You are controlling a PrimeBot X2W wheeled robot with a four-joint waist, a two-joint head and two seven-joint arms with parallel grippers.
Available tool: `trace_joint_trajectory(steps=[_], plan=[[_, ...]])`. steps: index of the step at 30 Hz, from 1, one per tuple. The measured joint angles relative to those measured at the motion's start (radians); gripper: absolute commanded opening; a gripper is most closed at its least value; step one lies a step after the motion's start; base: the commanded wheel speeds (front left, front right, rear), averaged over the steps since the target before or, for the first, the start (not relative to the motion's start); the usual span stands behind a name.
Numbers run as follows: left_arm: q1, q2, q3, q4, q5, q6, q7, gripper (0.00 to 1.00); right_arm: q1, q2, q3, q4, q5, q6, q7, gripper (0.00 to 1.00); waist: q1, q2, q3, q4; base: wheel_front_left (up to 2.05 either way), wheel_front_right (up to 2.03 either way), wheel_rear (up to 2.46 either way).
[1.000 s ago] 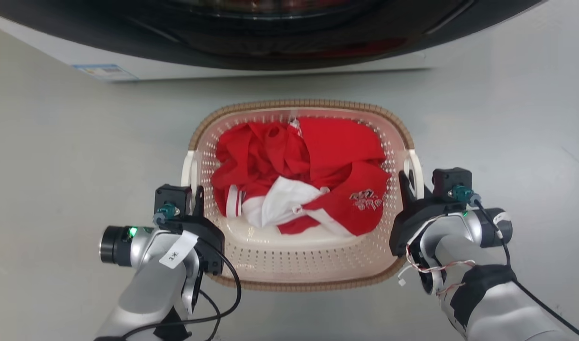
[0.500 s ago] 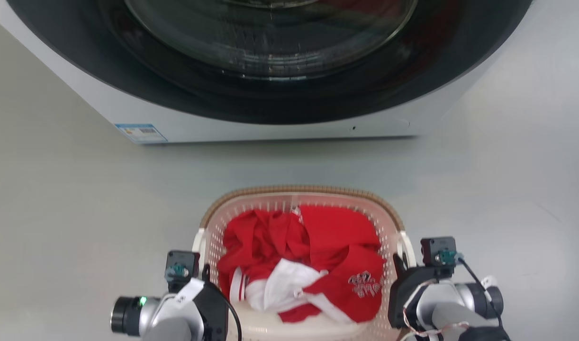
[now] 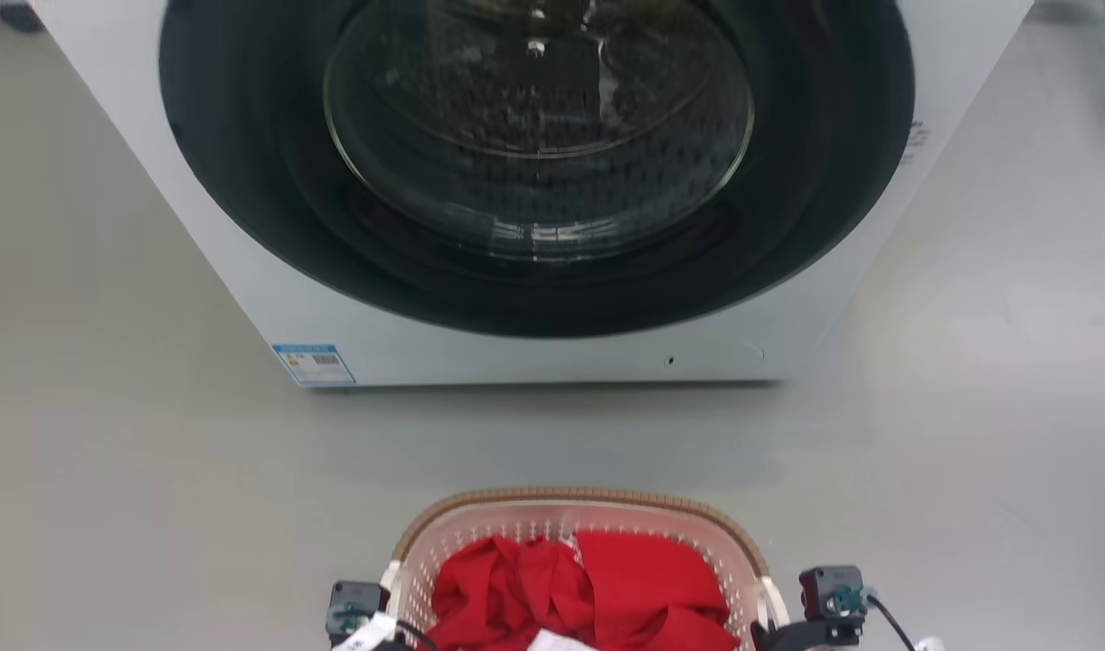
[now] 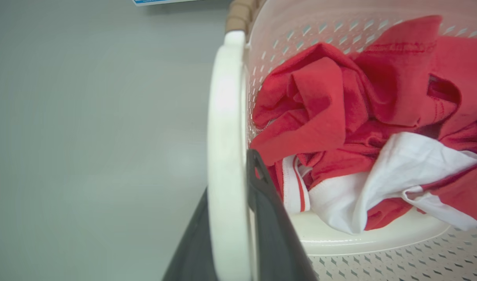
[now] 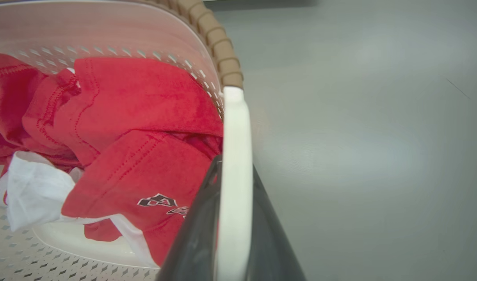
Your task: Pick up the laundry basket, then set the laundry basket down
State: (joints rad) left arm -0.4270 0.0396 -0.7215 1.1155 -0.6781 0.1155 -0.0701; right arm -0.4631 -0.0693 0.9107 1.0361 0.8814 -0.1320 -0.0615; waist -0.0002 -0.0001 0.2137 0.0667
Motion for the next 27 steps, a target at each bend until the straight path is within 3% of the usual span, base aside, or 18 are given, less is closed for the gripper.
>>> trace_joint_trajectory(steps=[14,27], plan=[[0.107,0.009,-0.043,0.002,-0.051,0.0,0.051,0.0,0.11,0.0,0.049,-0.022,0.07,0.0,0.035,0.0,0.0,-0.0001,-0.186,0.016,0.0,0.0,0.0],[0.106,0.011,-0.06,0.023,-0.062,0.0,0.068,0.0,0.109,0.0,0.082,-0.027,0.112,-0.001,0.052,0.0,0.0001,0.0001,-0.223,0.022,0.0,0.0,0.0]])
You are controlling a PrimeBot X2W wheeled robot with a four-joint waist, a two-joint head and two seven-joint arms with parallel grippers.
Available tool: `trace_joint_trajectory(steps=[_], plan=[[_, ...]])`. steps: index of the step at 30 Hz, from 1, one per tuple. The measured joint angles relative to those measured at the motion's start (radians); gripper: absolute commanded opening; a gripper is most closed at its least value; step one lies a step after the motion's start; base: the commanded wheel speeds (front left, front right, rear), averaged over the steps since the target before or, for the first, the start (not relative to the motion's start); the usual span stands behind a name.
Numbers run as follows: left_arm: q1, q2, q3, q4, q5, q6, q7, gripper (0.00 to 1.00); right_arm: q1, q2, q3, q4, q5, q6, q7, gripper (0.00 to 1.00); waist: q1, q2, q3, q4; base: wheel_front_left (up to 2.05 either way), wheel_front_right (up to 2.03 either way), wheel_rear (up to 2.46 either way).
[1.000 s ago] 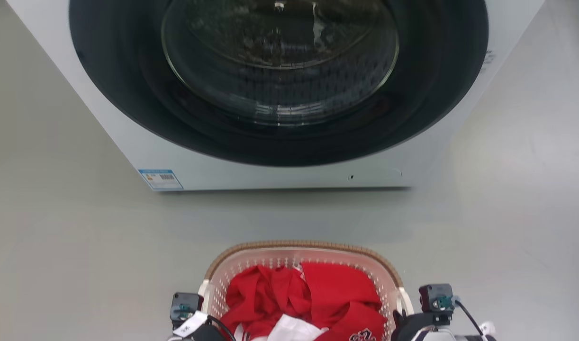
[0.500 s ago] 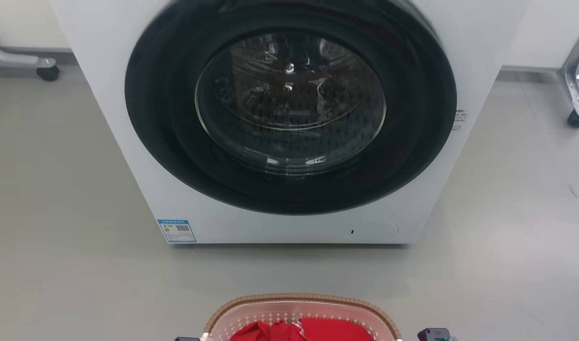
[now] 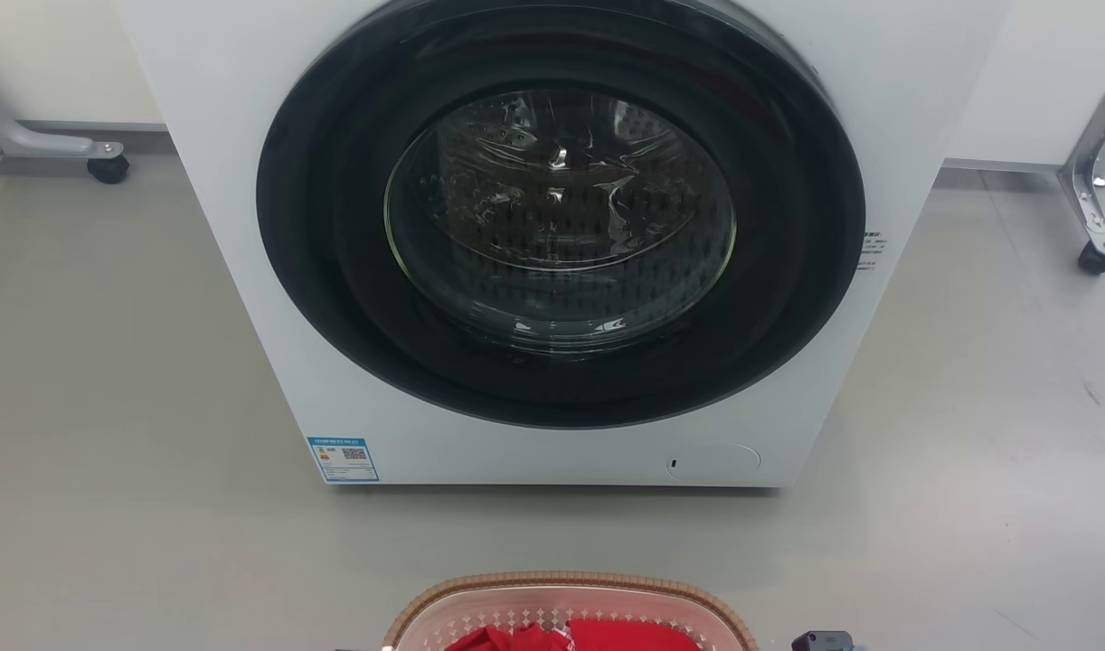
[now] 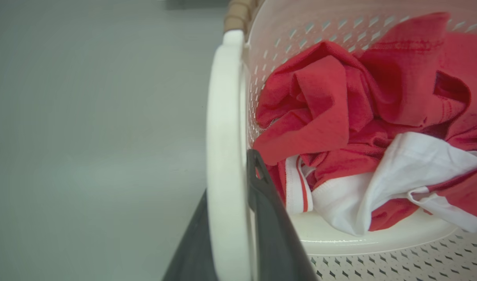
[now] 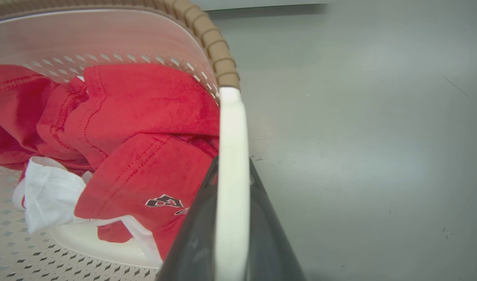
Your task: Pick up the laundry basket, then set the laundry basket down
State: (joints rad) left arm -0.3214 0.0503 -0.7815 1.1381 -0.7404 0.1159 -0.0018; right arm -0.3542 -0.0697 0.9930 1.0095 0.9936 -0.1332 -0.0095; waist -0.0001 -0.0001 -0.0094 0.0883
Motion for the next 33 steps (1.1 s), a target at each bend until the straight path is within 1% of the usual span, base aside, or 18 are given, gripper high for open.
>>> trace_joint_trajectory(steps=[15,17,33], plan=[[-0.024,-0.007,-0.007,0.04,-0.014,-0.003,-0.001,0.0,-0.007,0.002,0.029,0.005,0.037,0.0,-0.001,0.0,0.0001,0.0001,0.005,-0.003,0.0,0.0,0.0],[-0.024,-0.007,-0.009,0.045,-0.014,-0.012,-0.001,0.0,-0.007,0.002,0.033,0.007,0.039,0.0,-0.001,0.0,0.0002,0.0001,0.007,-0.004,0.0,0.0,0.0],[-0.035,-0.008,-0.027,0.062,-0.024,-0.026,-0.011,0.0,-0.026,0.002,0.069,0.019,0.073,0.0,-0.011,0.0,0.0001,0.0001,0.019,-0.008,0.0,0.0,0.0]])
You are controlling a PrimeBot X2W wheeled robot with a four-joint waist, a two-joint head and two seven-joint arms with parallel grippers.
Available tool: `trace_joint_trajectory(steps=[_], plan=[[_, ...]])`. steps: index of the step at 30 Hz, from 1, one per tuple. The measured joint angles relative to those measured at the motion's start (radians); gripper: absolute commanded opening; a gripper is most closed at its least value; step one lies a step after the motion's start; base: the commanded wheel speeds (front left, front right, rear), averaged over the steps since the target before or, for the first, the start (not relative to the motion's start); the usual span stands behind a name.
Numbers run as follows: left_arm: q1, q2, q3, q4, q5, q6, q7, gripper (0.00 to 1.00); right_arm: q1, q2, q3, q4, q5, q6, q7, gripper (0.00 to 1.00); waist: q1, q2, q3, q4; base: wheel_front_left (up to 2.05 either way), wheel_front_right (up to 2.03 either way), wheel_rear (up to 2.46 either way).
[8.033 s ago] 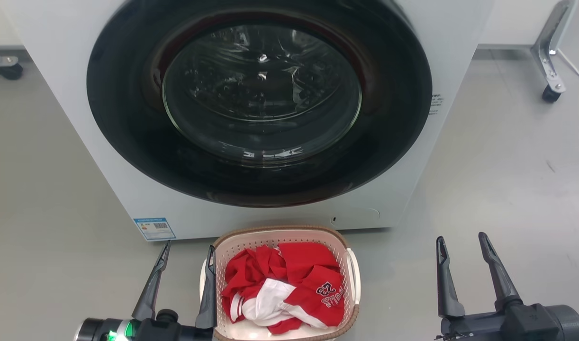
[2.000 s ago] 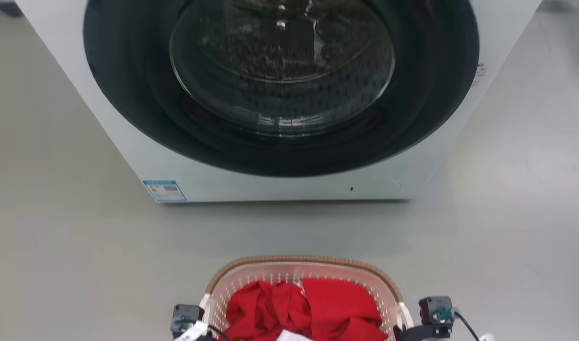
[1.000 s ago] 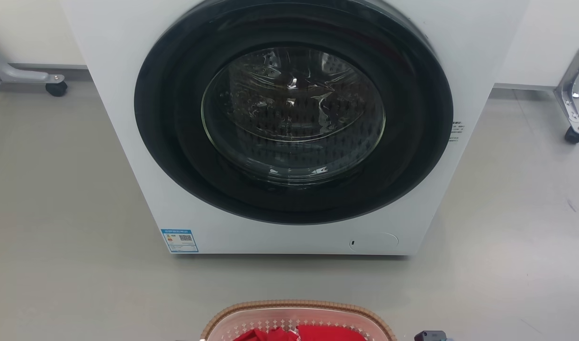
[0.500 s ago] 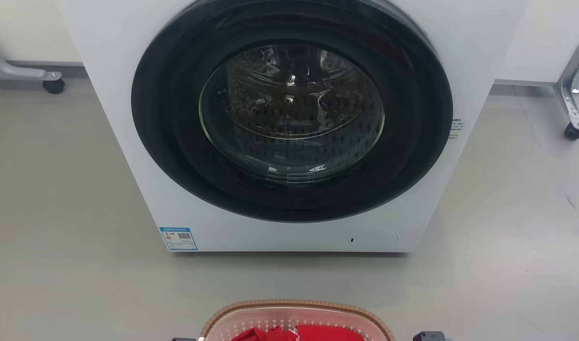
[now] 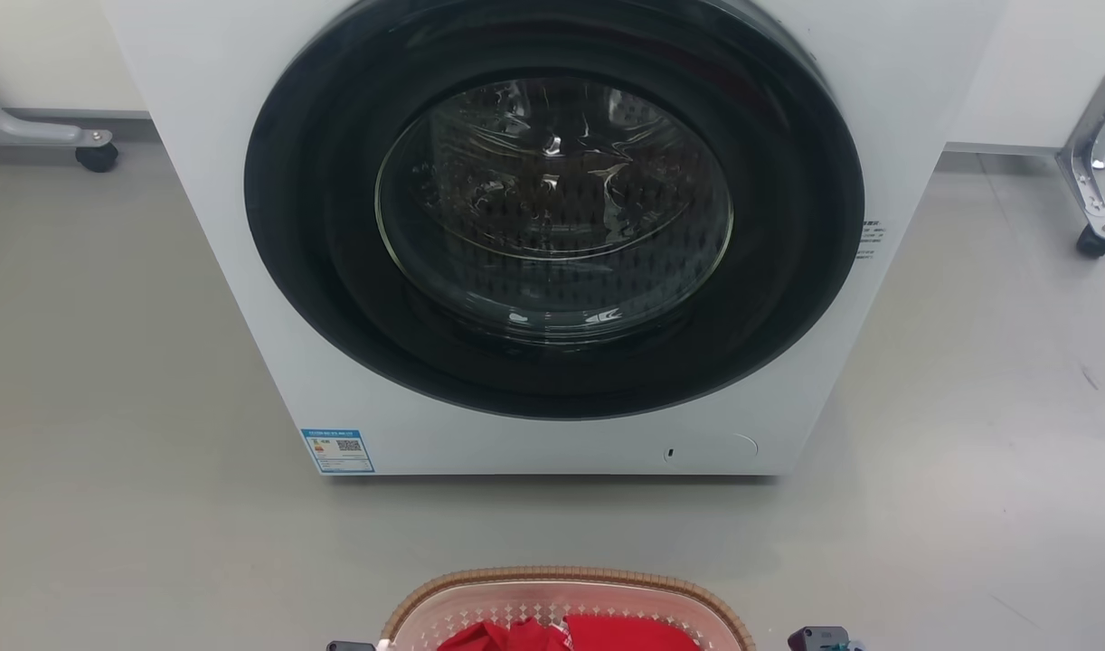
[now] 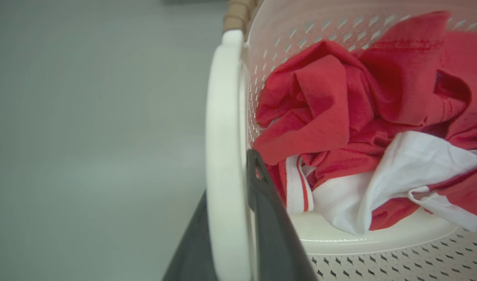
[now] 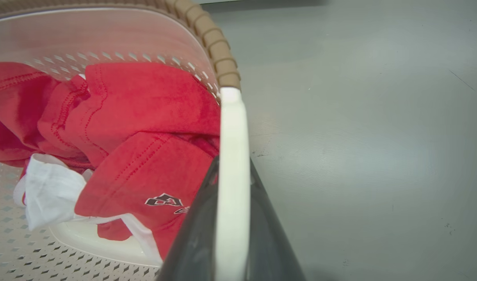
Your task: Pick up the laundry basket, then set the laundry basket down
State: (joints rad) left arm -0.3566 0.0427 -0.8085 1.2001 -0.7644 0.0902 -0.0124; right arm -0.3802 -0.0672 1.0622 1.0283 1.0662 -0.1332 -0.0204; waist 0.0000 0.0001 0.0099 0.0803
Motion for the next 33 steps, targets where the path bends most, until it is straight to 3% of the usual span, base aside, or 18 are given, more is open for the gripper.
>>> trace_joint_trajectory(steps=[17,33], plan=[[-0.03,0.0,-0.007,0.016,-0.026,-0.004,-0.022,0.0,-0.048,0.0,0.037,0.005,0.008,0.0,-0.014,0.0,0.0,0.0,0.052,-0.01,0.0,0.0,0.0],[-0.199,-0.004,0.022,0.023,-0.032,-0.004,-0.066,0.0,-0.257,0.0,0.038,0.046,-0.013,0.0,-0.043,0.0,0.0002,0.0,0.193,-0.013,0.0,0.0,0.0]])
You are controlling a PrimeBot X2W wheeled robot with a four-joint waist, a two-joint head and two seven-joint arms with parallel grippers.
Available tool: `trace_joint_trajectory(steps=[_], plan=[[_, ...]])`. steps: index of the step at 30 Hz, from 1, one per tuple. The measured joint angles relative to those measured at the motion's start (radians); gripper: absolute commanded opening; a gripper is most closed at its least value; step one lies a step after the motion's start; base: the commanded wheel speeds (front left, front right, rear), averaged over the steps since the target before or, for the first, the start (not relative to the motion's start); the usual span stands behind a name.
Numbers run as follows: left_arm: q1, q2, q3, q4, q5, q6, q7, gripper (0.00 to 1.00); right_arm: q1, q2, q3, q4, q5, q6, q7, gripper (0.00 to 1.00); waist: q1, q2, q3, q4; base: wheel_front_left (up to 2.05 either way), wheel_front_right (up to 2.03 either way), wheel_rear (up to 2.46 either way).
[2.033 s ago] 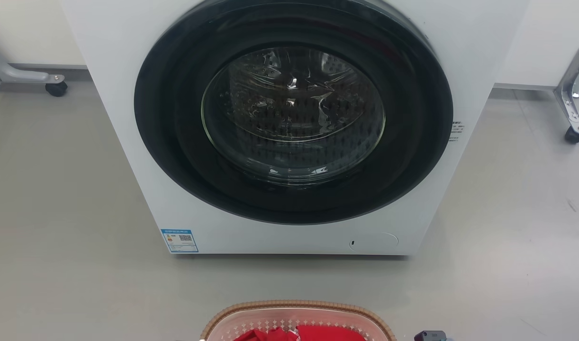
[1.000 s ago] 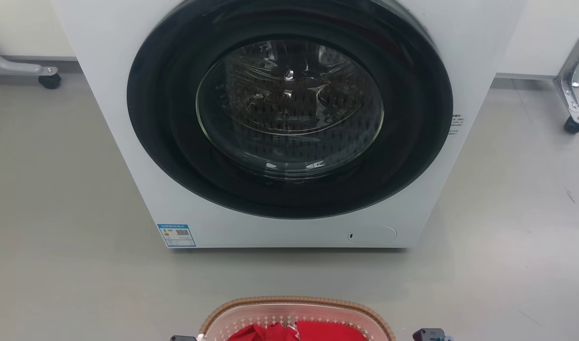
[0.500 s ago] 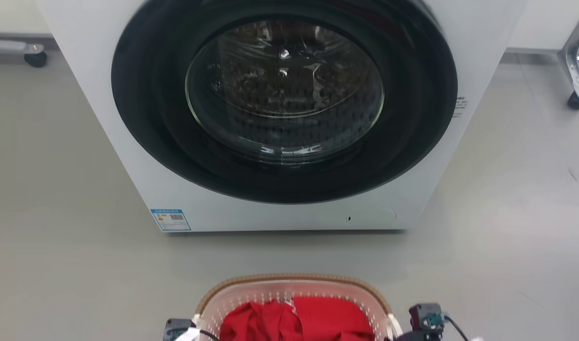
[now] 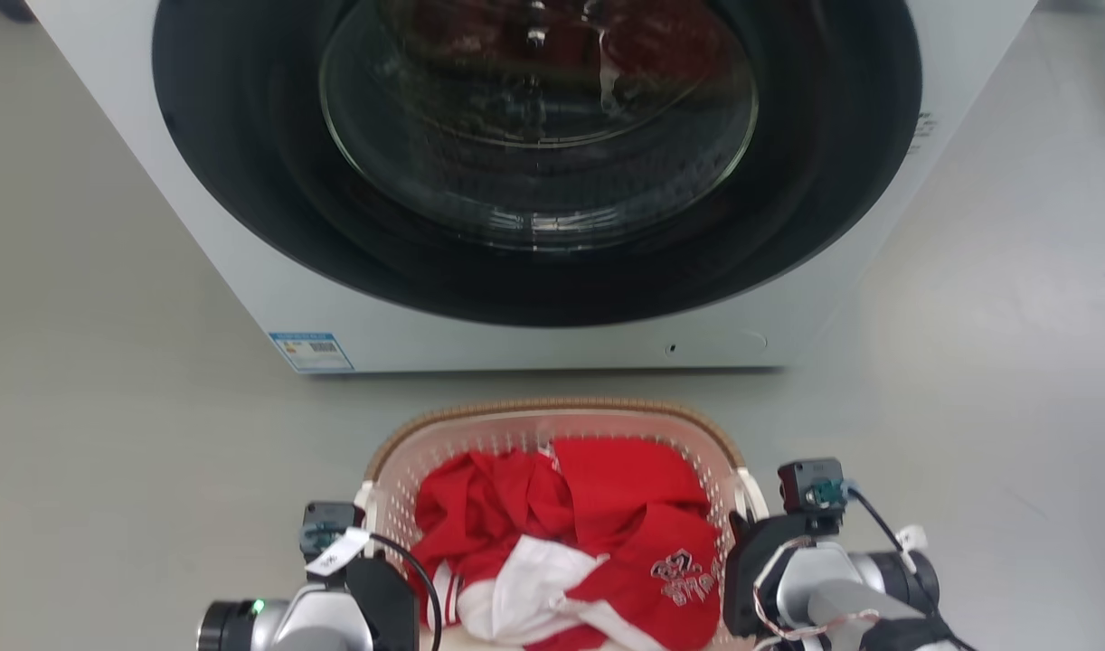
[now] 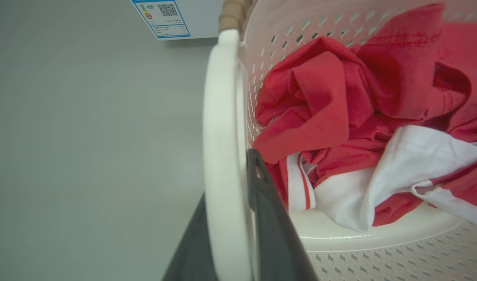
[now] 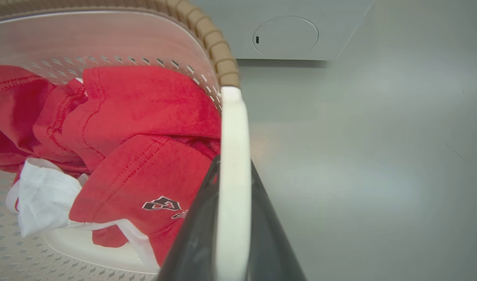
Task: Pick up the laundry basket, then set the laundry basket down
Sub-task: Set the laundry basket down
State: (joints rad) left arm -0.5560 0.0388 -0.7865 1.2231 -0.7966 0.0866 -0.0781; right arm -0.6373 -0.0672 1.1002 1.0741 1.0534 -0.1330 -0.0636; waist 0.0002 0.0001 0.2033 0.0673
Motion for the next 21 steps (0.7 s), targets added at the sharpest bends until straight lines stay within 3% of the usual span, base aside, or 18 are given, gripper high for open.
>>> trace_joint_trajectory(steps=[21], plan=[[-0.182,0.002,0.007,-0.002,0.004,0.019,-0.052,0.0,-0.22,-0.002,-0.005,0.035,-0.037,0.0,-0.037,0.0,0.0,0.0001,0.283,0.007,0.0,0.0,0.0]])
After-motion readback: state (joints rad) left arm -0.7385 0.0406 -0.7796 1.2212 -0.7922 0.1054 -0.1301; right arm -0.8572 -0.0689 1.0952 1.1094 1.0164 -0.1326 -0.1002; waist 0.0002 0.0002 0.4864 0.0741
